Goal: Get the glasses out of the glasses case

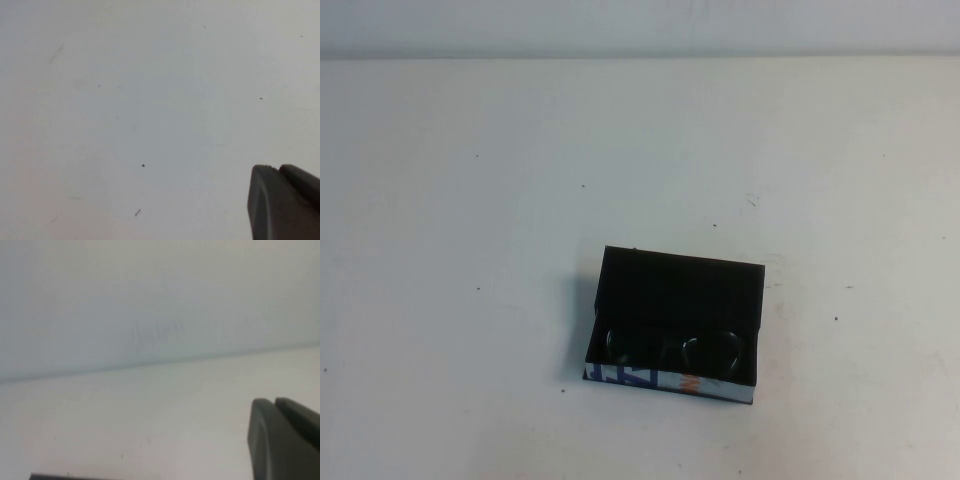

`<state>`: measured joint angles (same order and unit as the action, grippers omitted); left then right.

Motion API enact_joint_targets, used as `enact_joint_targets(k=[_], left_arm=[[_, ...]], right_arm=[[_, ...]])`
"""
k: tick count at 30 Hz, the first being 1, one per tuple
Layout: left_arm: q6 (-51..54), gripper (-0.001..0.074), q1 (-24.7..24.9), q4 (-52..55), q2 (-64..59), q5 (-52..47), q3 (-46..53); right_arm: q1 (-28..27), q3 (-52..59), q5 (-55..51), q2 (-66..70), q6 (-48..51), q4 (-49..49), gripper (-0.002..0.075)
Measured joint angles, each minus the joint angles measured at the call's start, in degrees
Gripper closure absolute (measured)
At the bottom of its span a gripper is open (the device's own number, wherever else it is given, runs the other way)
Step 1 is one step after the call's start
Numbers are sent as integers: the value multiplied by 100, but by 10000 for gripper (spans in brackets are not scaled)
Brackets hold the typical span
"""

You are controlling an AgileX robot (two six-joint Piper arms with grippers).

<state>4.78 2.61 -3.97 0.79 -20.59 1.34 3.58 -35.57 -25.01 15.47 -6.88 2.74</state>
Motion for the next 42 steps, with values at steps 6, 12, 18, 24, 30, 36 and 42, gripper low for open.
enact_joint_targets(k=[6,12,18,24,30,36,42], left_arm=[[0,740,0,0,0,0,0],[0,740,0,0,0,0,0],[0,740,0,0,0,0,0],[0,740,0,0,0,0,0],[0,740,0,0,0,0,0],[0,740,0,0,0,0,0],[0,740,0,0,0,0,0]], right_arm=[[0,-500,-983,1064,407,338,743],[0,-521,-966,1515,1231,1860,743],[0,-581,-1723,2278,3611,2965,743],[30,-1141,-2969,3782,4118,3010,743],[338,-1910,-3316,4895,4141,2791,743],[1226,-2614,-3338,5775,4141,2373,743],[2043,-3222,-3349,6586,4141,1900,743]])
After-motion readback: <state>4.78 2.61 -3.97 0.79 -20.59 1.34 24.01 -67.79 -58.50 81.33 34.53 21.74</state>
